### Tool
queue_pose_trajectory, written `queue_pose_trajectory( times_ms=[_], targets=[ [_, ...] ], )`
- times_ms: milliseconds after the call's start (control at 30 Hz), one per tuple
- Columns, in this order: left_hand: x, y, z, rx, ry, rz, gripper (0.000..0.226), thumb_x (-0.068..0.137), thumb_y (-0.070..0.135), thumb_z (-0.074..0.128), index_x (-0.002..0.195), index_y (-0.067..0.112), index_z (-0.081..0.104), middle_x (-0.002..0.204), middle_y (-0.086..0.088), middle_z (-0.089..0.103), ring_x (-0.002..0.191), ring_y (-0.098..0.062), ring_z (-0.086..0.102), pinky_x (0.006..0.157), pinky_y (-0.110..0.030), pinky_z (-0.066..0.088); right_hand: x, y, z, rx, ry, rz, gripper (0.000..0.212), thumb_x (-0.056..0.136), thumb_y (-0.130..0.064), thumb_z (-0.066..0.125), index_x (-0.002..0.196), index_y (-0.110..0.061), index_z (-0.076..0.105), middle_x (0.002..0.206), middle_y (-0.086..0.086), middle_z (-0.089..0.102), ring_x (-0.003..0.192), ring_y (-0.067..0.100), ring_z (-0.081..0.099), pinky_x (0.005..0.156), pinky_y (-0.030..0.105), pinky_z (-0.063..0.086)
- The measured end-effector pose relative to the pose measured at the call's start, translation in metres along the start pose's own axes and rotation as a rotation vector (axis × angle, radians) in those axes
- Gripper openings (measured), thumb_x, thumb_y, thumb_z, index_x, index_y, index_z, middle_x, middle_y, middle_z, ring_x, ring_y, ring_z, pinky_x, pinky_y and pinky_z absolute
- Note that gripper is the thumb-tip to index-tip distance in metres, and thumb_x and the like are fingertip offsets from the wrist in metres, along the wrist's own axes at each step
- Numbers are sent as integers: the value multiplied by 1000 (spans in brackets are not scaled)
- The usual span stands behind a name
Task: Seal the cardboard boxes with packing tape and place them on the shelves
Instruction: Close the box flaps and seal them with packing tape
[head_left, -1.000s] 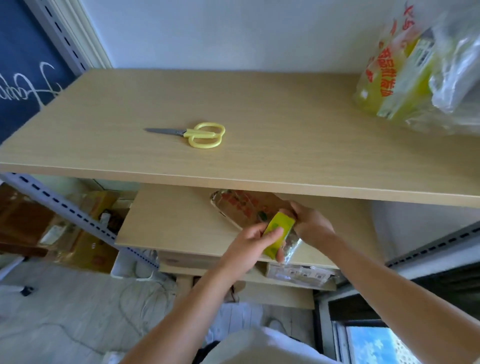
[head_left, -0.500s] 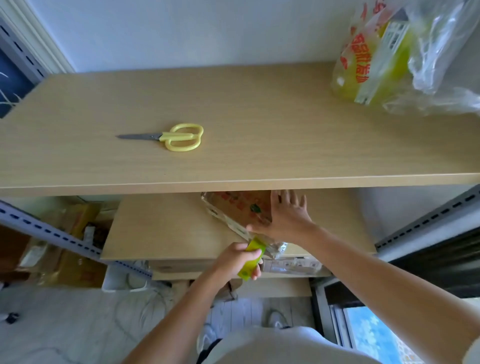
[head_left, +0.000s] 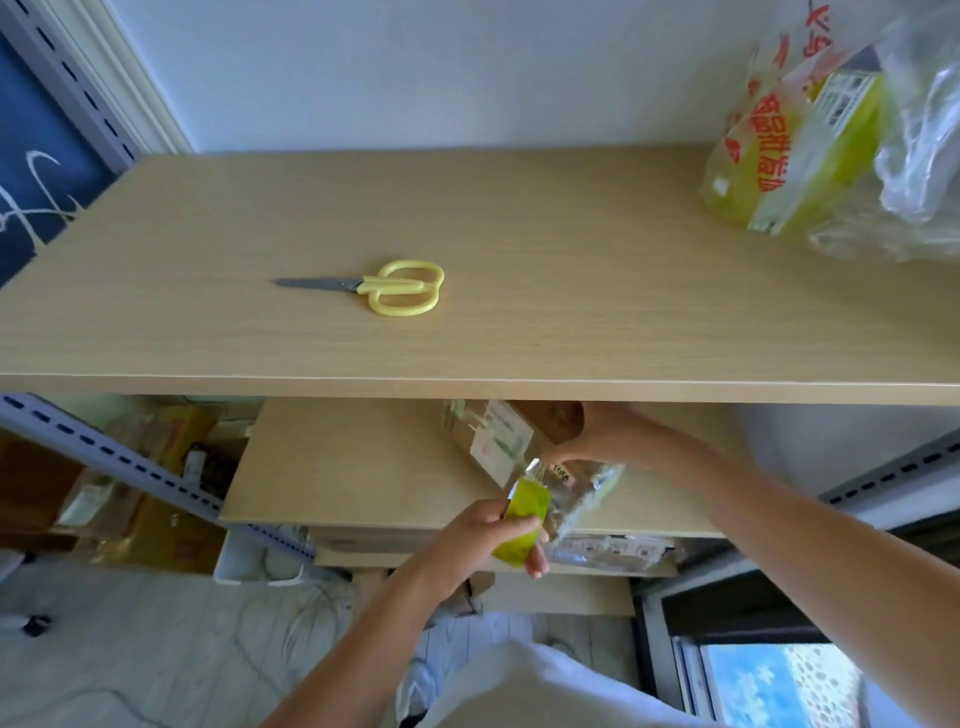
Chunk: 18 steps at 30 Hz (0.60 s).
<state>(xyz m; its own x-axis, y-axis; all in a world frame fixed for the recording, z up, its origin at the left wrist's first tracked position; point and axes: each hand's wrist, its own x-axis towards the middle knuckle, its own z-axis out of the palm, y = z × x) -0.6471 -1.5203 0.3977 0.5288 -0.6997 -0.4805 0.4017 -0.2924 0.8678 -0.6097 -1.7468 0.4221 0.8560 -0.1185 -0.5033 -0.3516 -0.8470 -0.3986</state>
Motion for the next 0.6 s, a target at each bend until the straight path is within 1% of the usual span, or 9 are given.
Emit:
queue_pose_trajectory(
  times_ms=[33,100,233,300,367,433,500,567,600],
  targets=[
    [-5,5,0,-47,4,34,23,100,19,52,94,4,68,83,-21,70,76,-27,68,84,-33,52,5,11,-5,134,-87,1,78,56,-64,84,115,-25,53,109,-5,66,100,18,62,90,35,53],
    [-10,15,-4,12,-6,33,22,100,16,51,93,5,69,84,-20,72,79,-27,69,85,-33,54,10,33,-10,321,-218,21,72,56,-59,87,113,-25,61,104,-3,73,96,19,70,91,41,56],
    [-15,-1,-33,451,45,-128,52,101,46,49,86,0,67,73,-12,75,65,-18,71,78,-34,57,7,72,-10,584,-234,85,59,73,-45,79,124,-23,57,109,8,73,99,27,70,82,39,57],
    [-17,-14,-40,477,112,-180,57,99,51,49,82,-1,67,67,-12,73,59,-18,69,69,-33,58,6,87,-8,625,-225,115,54,73,-47,72,121,-28,60,106,6,74,103,28,69,92,45,54],
    [-10,-21,-35,481,159,-193,51,100,47,50,77,4,66,64,-12,71,54,-19,65,60,-28,55,7,93,-3,586,-169,148,37,78,-44,71,111,-29,67,96,0,75,107,26,66,101,42,47],
    [9,-25,-28,494,184,-217,48,100,44,52,74,6,64,59,-10,67,49,-18,61,53,-23,52,7,89,1,498,-94,153,24,87,-37,70,109,-29,68,101,-1,74,107,24,64,101,38,45],
    [28,-27,-21,429,192,-273,46,98,42,56,71,6,64,55,-8,64,45,-17,58,52,-23,50,2,82,0,398,41,156,48,85,-37,74,127,-19,60,120,6,68,100,22,63,92,36,49],
    [43,-27,-18,371,206,-324,41,96,38,60,76,2,63,54,-9,62,41,-16,56,52,-25,49,-11,66,1,198,240,188,58,85,-40,75,130,-11,52,115,9,65,91,21,60,79,34,52],
    [48,-26,-17,353,214,-340,36,95,33,62,83,0,60,56,-10,62,39,-14,55,49,-24,48,-19,56,6,74,305,188,60,85,-44,71,131,-12,49,114,10,63,94,24,60,82,37,54]
  ],
)
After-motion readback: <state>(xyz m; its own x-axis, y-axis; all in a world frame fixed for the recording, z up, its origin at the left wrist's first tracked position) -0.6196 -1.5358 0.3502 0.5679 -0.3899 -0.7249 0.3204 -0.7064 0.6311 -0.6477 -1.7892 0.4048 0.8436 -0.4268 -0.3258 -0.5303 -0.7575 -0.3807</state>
